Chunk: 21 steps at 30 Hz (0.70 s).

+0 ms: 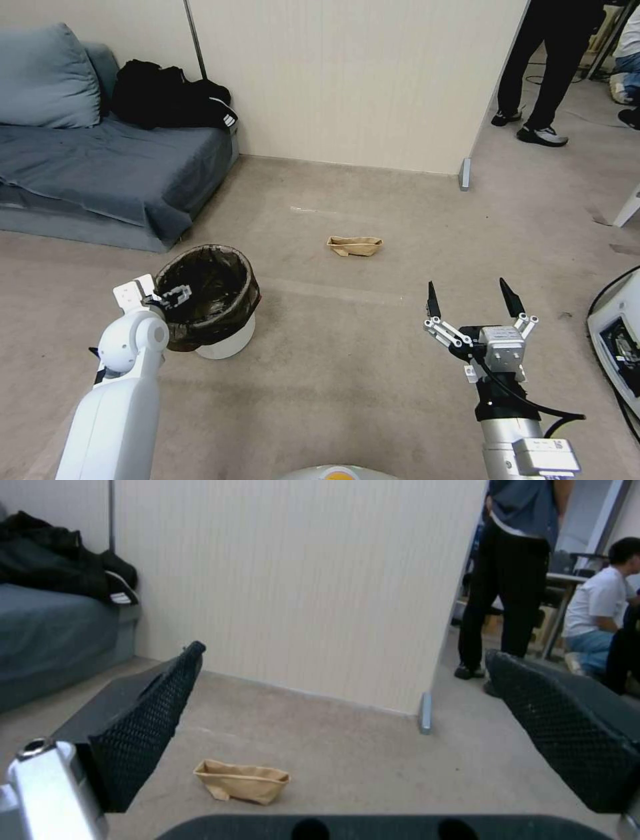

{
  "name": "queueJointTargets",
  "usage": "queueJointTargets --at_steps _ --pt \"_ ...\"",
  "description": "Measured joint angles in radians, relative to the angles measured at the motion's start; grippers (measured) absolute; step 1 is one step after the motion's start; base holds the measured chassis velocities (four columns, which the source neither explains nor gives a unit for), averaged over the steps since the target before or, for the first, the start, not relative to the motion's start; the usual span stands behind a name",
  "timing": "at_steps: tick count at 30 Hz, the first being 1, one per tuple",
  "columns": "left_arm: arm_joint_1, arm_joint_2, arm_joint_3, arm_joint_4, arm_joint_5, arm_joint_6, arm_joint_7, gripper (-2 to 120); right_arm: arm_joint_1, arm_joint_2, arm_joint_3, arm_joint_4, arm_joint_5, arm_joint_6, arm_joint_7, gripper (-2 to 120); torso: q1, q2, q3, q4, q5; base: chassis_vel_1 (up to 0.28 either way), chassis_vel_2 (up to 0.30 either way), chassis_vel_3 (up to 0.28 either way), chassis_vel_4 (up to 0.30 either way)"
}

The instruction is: Pick up the trash bin, then pick up the garbage from the floor and place it into the trash bin.

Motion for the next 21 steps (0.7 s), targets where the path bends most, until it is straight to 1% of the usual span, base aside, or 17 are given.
queueJointTargets --at_steps 2,3,4,5,8,9,11,12,13,16,17,18,21 --pt "0.003 -0.005 0.001 0.011 0.003 -0.001 0.002 85 0.001 0.0 0.0 0.0 0.001 0.001 0.0 100 0.0 0.0 0.0 0.0001 0.0003 0.0 0.0 0.0 0.0" --pt "0.003 -0.005 0.001 0.011 0.003 -0.001 0.002 85 0.001 0.0 0.0 0.0 0.001 0.001 0.0 100 0.0 0.0 0.0 0.0001 0.0003 0.0 0.0 0.0 0.0" --pt "0.006 -0.008 0.001 0.013 0.004 -0.002 0.002 80 0.002 0.0 0.0 -0.001 0.001 0.001 0.0 100 0.0 0.0 0.0 0.0001 0.0008 0.0 0.0 0.0 0.0" --pt "0.006 -0.008 0.001 0.013 0.004 -0.002 0.002 80 0.002 0.0 0.0 -0.001 0.001 0.001 0.0 100 0.0 0.0 0.0 0.0001 0.0008 0.0 0.0 0.0 0.0" --pt "0.018 -0.02 0.001 0.011 0.005 -0.003 -0.002 64 0.003 0.0 -0.002 -0.002 0.001 0.002 0.0 100 0.0 0.0 0.0 0.0003 0.0014 0.0 0.0 0.0 0.0" --pt "0.018 -0.02 0.001 0.011 0.005 -0.003 -0.002 64 0.003 0.0 -0.002 -0.002 0.001 0.002 0.0 100 0.0 0.0 0.0 0.0003 0.0014 0.0 0.0 0.0 0.0" --pt "0.022 -0.025 0.001 0.011 0.008 -0.004 -0.008 53 0.004 0.0 -0.003 -0.002 0.001 0.002 -0.001 100 0.0 0.0 0.0 0.0004 0.0013 0.0 0.0 0.0 0.0" --pt "0.024 -0.027 0.0 0.011 0.014 -0.004 -0.008 50 0.004 0.0 -0.004 -0.001 0.001 0.001 -0.001 100 0.0 0.0 0.0 0.0004 0.0012 0.0 0.0 0.0 0.0" --pt "0.024 -0.027 0.0 0.011 0.014 -0.004 -0.008 50 0.004 0.0 -0.004 -0.001 0.001 0.001 -0.001 100 0.0 0.0 0.0 0.0004 0.0012 0.0 0.0 0.0 0.0" --pt "0.035 -0.035 -0.004 0.011 0.03 -0.004 -0.009 35 0.004 0.0 -0.008 0.008 0.0 -0.006 0.006 100 0.0 0.0 0.0 0.0005 0.001 0.0 0.0 0.0 0.0" --pt "0.039 -0.037 -0.005 0.011 0.032 -0.004 -0.009 31 0.004 0.0 -0.009 0.009 -0.003 -0.008 0.006 100 0.0 0.0 0.0 0.0005 0.0009 0.0 0.0 0.0 0.0" --pt "0.039 -0.037 -0.005 0.011 0.032 -0.004 -0.009 31 0.004 0.0 -0.009 0.009 -0.003 -0.008 0.006 100 0.0 0.0 0.0 0.0005 0.0009 0.0 0.0 0.0 0.0" --pt "0.048 -0.043 -0.006 0.01 0.039 -0.004 -0.006 21 0.004 0.0 -0.008 0.015 -0.041 -0.008 -0.002 100 0.0 0.0 0.0 0.0003 0.0012 0.0 0.0 0.0 0.0"
